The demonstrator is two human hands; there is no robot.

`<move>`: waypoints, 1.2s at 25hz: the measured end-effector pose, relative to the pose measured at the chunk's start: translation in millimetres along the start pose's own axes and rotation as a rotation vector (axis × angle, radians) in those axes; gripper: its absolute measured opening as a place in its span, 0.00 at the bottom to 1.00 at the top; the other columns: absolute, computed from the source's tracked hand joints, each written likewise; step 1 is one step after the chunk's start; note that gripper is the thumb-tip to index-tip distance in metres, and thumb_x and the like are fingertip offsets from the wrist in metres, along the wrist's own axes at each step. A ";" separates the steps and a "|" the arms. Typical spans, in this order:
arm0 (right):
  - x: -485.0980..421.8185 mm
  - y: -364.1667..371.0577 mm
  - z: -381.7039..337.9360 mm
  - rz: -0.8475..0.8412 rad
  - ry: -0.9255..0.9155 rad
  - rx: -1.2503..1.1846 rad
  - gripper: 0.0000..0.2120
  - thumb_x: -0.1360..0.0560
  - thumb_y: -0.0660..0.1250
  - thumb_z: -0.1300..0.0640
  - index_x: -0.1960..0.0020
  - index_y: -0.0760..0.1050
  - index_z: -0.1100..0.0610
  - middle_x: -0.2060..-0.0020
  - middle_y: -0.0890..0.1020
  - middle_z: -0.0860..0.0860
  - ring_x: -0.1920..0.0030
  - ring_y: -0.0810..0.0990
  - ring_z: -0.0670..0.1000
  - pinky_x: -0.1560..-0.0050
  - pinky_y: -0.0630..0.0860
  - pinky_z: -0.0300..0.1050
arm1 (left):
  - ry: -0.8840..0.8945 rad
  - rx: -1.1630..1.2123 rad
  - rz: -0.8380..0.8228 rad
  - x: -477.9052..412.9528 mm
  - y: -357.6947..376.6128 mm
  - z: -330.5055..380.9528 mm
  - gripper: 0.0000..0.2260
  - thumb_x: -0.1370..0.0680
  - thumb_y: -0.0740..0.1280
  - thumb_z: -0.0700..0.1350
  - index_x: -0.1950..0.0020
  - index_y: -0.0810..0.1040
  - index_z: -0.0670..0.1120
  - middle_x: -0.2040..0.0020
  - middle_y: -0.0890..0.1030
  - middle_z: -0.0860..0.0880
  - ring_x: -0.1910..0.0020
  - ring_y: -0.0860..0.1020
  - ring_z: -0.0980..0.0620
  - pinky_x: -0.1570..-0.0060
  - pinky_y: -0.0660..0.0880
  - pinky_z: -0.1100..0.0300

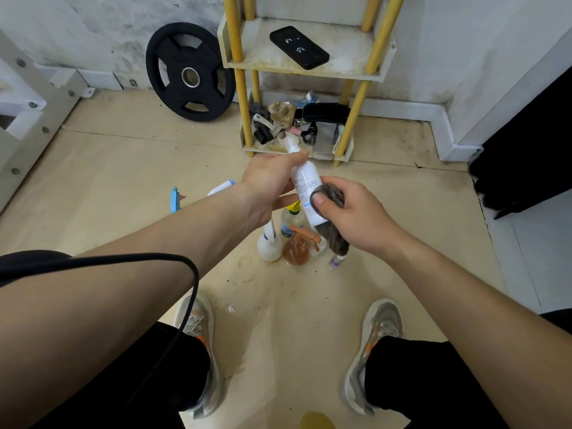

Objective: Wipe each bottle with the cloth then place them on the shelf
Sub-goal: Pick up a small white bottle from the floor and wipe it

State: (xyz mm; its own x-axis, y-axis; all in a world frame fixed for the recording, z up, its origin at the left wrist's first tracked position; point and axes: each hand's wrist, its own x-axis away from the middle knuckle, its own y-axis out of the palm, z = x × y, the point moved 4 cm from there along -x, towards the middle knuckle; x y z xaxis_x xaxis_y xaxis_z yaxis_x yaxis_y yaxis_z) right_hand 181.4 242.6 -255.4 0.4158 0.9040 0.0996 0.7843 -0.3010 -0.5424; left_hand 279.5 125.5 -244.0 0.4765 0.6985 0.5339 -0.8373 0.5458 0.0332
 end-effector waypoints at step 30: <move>22.2 7.2 20.9 0.023 0.022 0.236 0.09 0.18 0.59 0.47 0.48 0.73 0.51 0.54 0.80 0.52 0.54 0.79 0.54 0.55 0.75 0.51 | 0.181 -0.135 0.023 -1.3 5.1 -9.7 0.13 0.20 0.69 0.51 0.41 0.78 0.43 0.55 0.82 0.48 0.61 0.80 0.53 0.65 0.77 0.62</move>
State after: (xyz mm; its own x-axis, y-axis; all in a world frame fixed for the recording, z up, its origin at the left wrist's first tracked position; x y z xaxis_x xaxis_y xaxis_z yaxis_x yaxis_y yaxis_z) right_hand 186.6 266.8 -274.6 0.4443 0.8900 0.1021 0.6461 -0.2394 -0.7247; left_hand 277.2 131.9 -252.7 0.5079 0.7769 0.3722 -0.8109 0.5769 -0.0975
